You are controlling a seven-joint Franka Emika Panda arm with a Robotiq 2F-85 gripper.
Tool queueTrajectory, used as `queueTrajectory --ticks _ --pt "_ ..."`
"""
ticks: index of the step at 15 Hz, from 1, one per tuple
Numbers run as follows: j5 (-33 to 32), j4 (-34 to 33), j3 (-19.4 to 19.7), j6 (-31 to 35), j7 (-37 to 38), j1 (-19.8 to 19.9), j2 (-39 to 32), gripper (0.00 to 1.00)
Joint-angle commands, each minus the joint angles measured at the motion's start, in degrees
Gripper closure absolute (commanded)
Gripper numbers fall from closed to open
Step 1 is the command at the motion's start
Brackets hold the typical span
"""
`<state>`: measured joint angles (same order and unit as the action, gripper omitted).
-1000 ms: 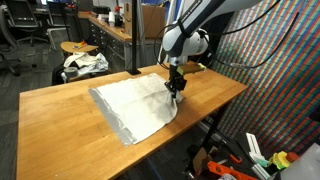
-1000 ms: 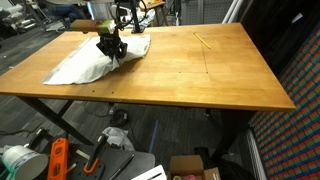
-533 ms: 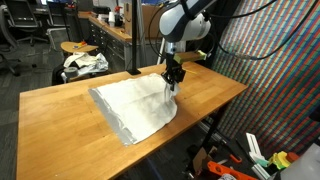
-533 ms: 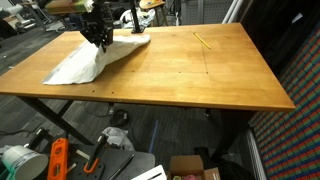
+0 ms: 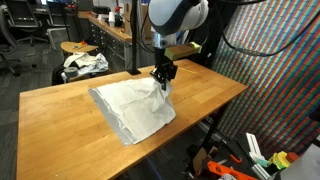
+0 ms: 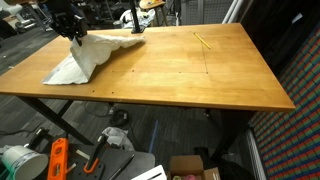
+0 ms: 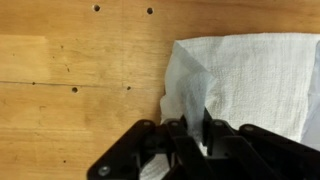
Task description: Fold the cloth in half
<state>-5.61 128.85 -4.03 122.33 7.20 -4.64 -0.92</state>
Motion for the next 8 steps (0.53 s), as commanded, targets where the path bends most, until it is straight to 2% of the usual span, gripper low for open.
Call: queueTrajectory --ticks 1,5,7,8 --pt "-2.7 3.9 -2.9 0.6 3.3 -2.6 4.8 0.96" --pt "-5.9 5.3 -7.0 3.9 9.9 -5.6 5.0 0.96" --pt "-9.2 5.3 -9.0 8.6 16.9 -7.0 3.2 0.96" --pt "-11.8 4.6 -9.9 8.6 19.8 -7.6 2.1 0.96"
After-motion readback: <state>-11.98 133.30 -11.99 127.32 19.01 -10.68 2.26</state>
